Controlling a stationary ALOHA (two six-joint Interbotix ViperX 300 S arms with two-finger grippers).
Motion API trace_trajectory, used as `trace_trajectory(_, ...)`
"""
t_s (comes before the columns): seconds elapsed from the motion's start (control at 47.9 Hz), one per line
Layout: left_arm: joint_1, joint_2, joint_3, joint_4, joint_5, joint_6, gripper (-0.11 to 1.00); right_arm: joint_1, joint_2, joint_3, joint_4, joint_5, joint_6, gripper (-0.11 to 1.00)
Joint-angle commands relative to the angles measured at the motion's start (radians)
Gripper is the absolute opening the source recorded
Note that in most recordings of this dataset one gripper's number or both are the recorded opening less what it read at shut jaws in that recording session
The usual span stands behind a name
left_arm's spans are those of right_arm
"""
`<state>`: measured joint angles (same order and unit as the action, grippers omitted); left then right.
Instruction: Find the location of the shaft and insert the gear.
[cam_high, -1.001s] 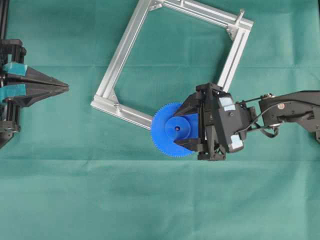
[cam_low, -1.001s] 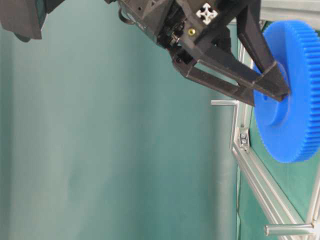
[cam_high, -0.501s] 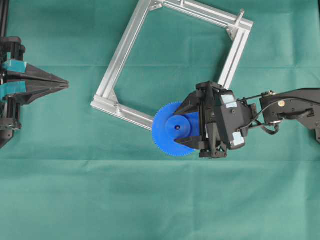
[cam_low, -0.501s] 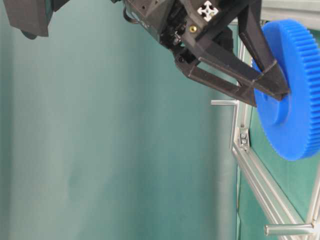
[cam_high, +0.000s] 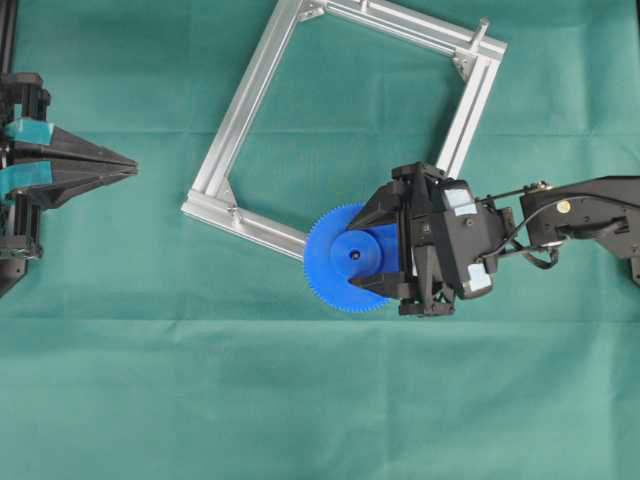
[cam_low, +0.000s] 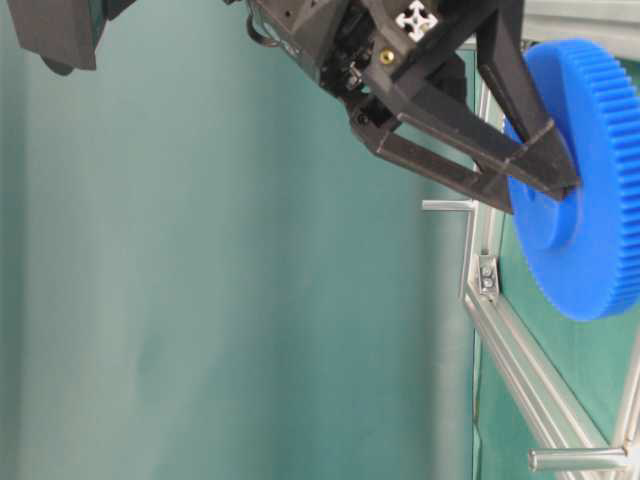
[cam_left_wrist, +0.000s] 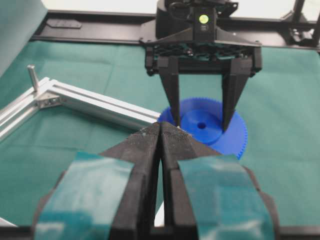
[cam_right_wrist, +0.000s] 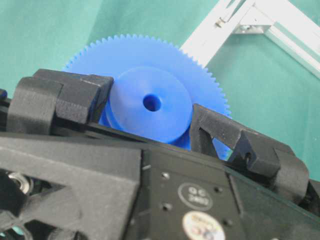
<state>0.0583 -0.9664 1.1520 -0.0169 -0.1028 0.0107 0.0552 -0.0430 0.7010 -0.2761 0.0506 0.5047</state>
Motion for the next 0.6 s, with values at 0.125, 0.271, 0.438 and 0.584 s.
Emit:
trace_trajectory(0.125,0.003,0.006,-0.028,-0.002,-0.002,0.002,0.01,-0.005,-0.032,0.018,-0.003,-0.035,-0.002,0.69)
trace_trajectory(0.271,0.003,0.006,-0.028,0.0,-0.002,0.002,0.01,-0.006,-0.034,0.032,-0.003,-0.078,-0.002,0.69)
trace_trajectory(0.438,0.003,0.006,-0.028,0.0,0.0,0.0,0.01,-0.009,-0.034,0.032,-0.003,-0.08,-0.002,0.69)
trace_trajectory(0.584,0.003,0.006,-0.028,0.0,-0.002,0.0,0.01,-0.011,-0.032,0.032,-0.003,-0.08,-0.002,0.69)
